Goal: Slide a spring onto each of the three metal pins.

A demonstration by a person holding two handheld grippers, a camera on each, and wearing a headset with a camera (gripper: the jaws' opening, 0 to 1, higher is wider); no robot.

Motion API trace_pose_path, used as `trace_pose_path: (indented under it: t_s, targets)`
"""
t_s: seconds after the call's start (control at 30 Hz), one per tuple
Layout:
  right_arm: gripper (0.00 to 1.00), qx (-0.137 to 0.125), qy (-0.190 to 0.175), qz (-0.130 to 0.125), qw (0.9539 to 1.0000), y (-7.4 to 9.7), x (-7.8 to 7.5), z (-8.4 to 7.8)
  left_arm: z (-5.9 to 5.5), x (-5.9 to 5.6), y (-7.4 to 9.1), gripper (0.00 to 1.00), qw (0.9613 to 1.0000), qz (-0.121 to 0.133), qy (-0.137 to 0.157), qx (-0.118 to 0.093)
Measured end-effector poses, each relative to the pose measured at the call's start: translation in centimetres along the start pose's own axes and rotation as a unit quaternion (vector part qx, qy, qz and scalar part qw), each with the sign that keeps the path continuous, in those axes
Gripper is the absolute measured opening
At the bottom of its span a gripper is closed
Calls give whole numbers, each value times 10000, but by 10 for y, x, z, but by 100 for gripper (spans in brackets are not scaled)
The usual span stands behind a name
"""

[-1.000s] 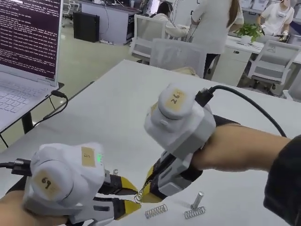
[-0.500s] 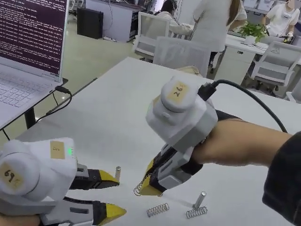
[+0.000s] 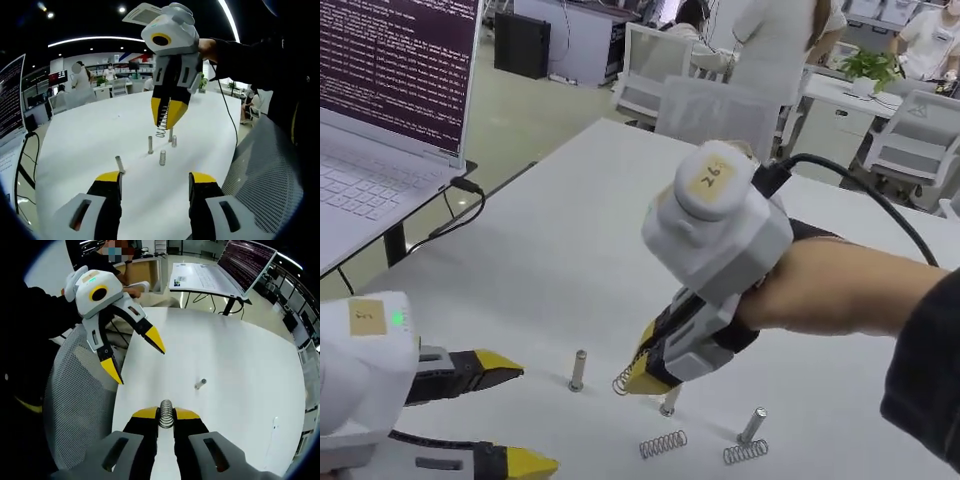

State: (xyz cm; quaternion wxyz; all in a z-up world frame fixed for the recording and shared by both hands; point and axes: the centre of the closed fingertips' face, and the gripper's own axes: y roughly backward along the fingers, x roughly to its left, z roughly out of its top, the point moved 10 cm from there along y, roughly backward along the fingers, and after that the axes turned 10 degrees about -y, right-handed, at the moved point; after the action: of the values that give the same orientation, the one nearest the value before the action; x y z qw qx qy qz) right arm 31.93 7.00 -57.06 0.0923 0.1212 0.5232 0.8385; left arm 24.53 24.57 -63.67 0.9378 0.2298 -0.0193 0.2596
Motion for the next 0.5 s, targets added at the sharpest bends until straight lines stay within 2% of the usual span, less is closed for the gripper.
trace_pose_path:
  t_s: [0.07,0.3,0.5]
  targets:
    - [8,-33,-32,14,10000,0,-2,1,-4,0,1,54,9999,54,79,45]
    - [8,-44,2,-19,10000,0,-10,8,-10,-5,3,66,9996,82,272,-19]
    - [8,-66,72,-26,9999,-2,-18,18,-11,-11,0,76,9994,-23,281,-209]
